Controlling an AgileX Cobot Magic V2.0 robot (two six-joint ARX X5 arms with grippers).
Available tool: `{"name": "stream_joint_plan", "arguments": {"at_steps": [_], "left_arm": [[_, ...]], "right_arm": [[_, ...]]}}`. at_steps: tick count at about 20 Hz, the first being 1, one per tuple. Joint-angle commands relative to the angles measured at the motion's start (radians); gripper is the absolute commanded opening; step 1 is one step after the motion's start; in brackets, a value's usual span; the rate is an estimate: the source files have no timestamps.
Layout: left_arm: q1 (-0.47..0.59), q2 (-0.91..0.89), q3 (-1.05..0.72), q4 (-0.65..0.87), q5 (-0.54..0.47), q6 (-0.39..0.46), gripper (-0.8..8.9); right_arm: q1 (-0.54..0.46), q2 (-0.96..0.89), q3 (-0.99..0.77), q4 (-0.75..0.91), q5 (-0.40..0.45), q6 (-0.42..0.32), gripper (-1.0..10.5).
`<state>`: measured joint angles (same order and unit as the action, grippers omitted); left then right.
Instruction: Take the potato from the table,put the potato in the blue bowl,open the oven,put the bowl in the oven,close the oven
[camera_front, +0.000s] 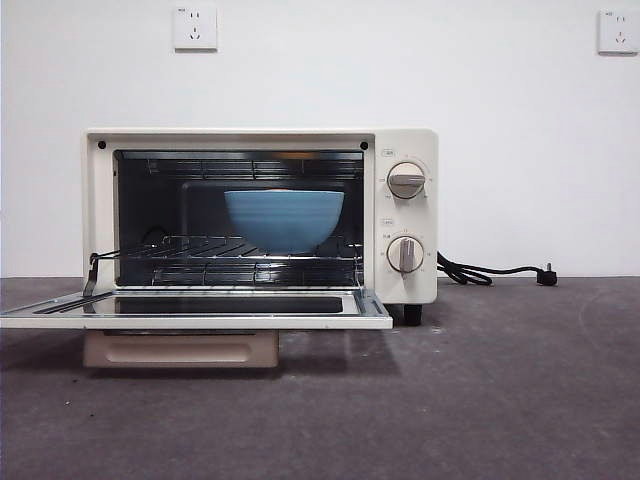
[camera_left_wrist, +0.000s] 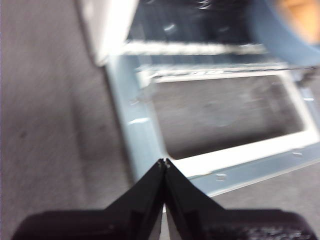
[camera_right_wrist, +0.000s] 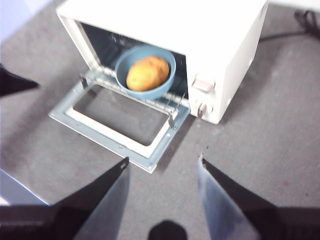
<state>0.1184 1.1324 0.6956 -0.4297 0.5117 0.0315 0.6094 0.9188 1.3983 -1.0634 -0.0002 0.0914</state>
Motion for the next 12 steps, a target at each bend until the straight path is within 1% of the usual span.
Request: {"name": "stream_joint_plan", "arguments": {"at_steps": [1, 5, 9, 12], "left_arm": [[0.024, 0.086, -0.009, 0.056, 0.015, 0.029, -0.09], [0.027, 0.209, -0.009, 0.149, 0.016, 0.045, -0.09], [0.027, 0.28, -0.009, 0.172, 0.026, 0.052, -0.09], [0.027, 0.331, -0.009, 0.19, 0.051, 0.051, -0.09]], "right_arm": [[0.001, -0.028, -0.001, -0.005, 0.0, -0.007, 2.2], [0.002, -0.045, -0.001, -0.031, 0.0, -0.004, 2.2], [0.002, -0.045, -0.001, -0.037, 0.001, -0.003, 2.2], [0.002, -0.044, -0.001, -0.037, 0.001, -0.002, 2.2]]}}
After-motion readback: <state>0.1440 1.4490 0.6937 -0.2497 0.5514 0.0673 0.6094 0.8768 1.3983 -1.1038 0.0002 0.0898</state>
